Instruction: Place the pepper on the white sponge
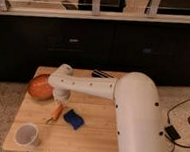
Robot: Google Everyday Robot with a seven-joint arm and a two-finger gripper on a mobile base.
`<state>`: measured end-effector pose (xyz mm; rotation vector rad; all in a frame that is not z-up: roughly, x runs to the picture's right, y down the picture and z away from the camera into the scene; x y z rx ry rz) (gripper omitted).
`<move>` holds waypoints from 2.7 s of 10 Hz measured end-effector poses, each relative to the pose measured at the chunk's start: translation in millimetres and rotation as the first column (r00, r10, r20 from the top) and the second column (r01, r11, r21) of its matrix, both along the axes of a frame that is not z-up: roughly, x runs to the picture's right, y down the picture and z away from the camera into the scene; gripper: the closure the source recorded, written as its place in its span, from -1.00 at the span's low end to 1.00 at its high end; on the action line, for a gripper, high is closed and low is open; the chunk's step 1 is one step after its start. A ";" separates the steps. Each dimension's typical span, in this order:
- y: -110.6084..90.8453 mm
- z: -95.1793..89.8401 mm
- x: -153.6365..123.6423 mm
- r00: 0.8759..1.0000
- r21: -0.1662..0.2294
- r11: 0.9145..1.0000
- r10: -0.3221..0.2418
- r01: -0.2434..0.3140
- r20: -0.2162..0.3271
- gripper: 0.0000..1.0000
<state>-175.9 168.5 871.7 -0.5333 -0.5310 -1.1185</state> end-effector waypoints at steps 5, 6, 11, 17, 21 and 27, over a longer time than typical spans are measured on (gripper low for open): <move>-1.2 -14.2 10.4 1.000 -0.004 1.000 -0.002 0.002 0.006 0.75; -1.5 -17.7 14.3 1.000 -0.008 1.000 0.003 -0.003 0.006 0.75; -3.6 -33.4 40.4 1.000 -0.025 1.000 0.006 -0.006 0.016 0.75; -0.2 -41.4 48.9 1.000 -0.039 0.999 -0.001 0.001 0.019 0.23; 3.9 -44.9 49.5 1.000 -0.049 0.999 -0.009 0.011 0.024 0.22; 9.7 -48.6 54.8 1.000 -0.060 0.998 -0.007 0.009 0.025 0.22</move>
